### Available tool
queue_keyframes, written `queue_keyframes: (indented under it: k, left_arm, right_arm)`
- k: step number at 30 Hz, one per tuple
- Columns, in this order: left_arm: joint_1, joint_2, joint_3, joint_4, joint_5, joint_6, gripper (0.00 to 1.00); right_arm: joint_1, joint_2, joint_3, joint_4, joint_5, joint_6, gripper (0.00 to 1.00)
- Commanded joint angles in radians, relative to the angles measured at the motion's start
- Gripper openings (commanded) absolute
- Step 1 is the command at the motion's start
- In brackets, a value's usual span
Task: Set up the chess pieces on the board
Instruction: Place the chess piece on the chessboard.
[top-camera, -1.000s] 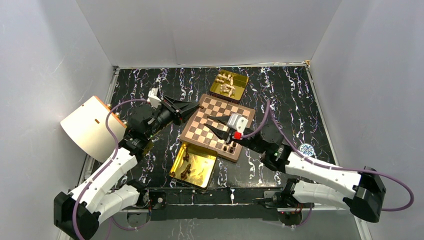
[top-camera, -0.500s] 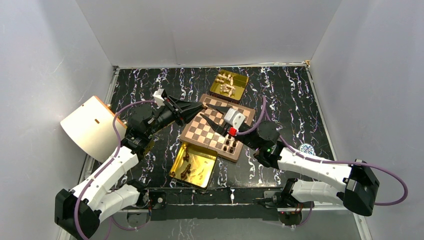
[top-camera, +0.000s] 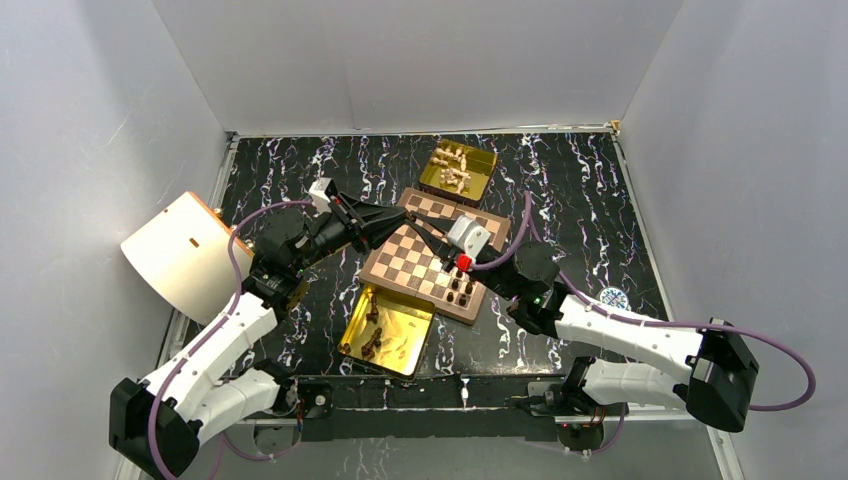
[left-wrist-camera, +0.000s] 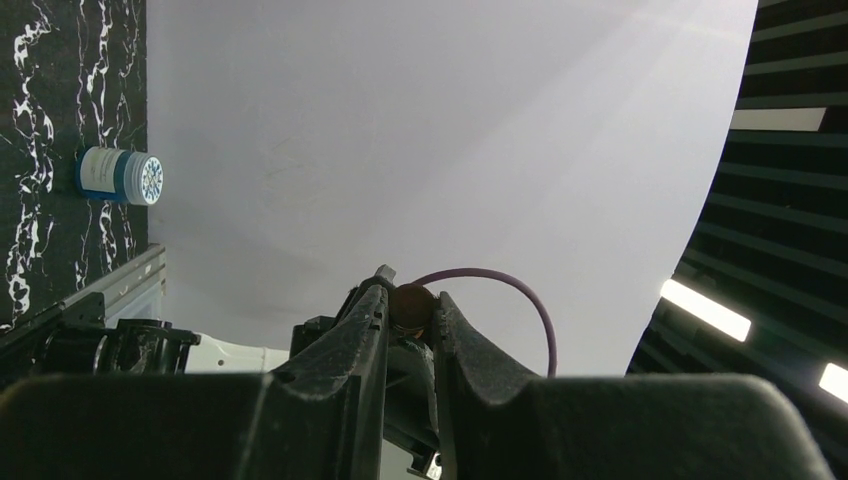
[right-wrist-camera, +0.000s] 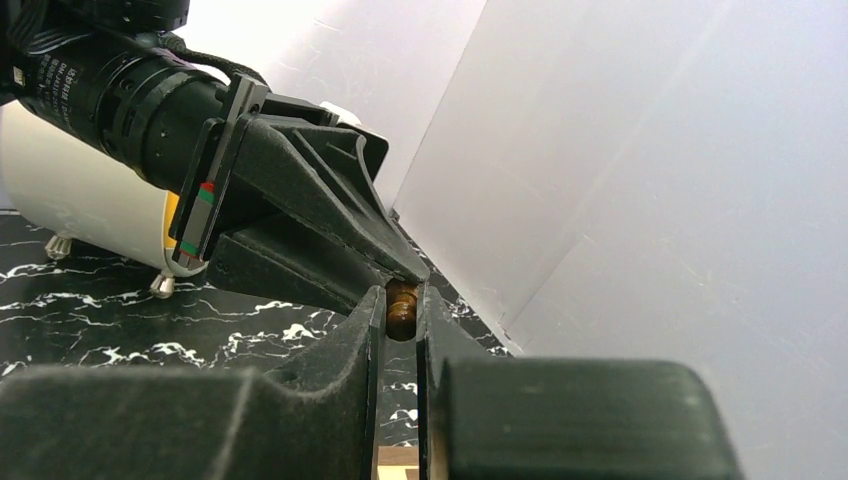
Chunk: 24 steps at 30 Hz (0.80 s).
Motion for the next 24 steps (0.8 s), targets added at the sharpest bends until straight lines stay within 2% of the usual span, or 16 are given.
queue_keyframes:
  k: [1, 3, 4, 5, 8, 10, 11, 14, 17, 20, 24]
  left_arm:
    - [0.001, -0.039, 0.012, 0.002, -0.005, 0.015, 0.00]
    - [0.001, -0.045, 0.004, 0.004, -0.012, 0.034, 0.00]
    - [0.001, -0.047, -0.001, 0.003, -0.015, 0.037, 0.03]
    - [0.001, -0.049, -0.007, 0.002, -0.019, 0.036, 0.10]
    - [0.001, -0.048, -0.002, -0.018, -0.012, 0.086, 0.54]
    - [0.001, -0.044, 0.029, -0.065, -0.016, 0.175, 0.77]
    - [0.001, -0.041, 0.055, -0.110, -0.018, 0.239, 0.83]
    - [0.001, -0.023, 0.148, -0.286, -0.019, 0.397, 0.85]
    - [0.001, 0.004, 0.244, -0.426, -0.024, 0.586, 0.90]
    - [0.001, 0.021, 0.322, -0.580, -0.087, 0.789, 0.91]
    - [0.001, 0.010, 0.352, -0.690, -0.180, 1.101, 0.91]
  right_arm:
    - [0.002, -0.015, 0.022, 0.084, 0.024, 0.015, 0.05]
    - [0.002, -0.021, 0.021, 0.078, 0.049, 0.039, 0.00]
    - [0.002, -0.024, 0.022, 0.073, 0.065, 0.060, 0.00]
    - [0.002, -0.030, 0.025, 0.060, 0.077, 0.079, 0.00]
    - [0.001, -0.069, 0.055, -0.037, 0.115, 0.147, 0.00]
    - [0.002, -0.100, 0.076, -0.136, 0.152, 0.202, 0.00]
    - [0.002, -0.119, 0.085, -0.188, 0.176, 0.237, 0.00]
    - [0.001, -0.156, 0.107, -0.354, 0.227, 0.313, 0.00]
    - [-0.001, -0.161, 0.141, -0.550, 0.349, 0.405, 0.00]
    - [-0.006, -0.152, 0.180, -0.678, 0.392, 0.464, 0.00]
    - [-0.028, -0.120, 0.257, -0.832, 0.438, 0.542, 0.00]
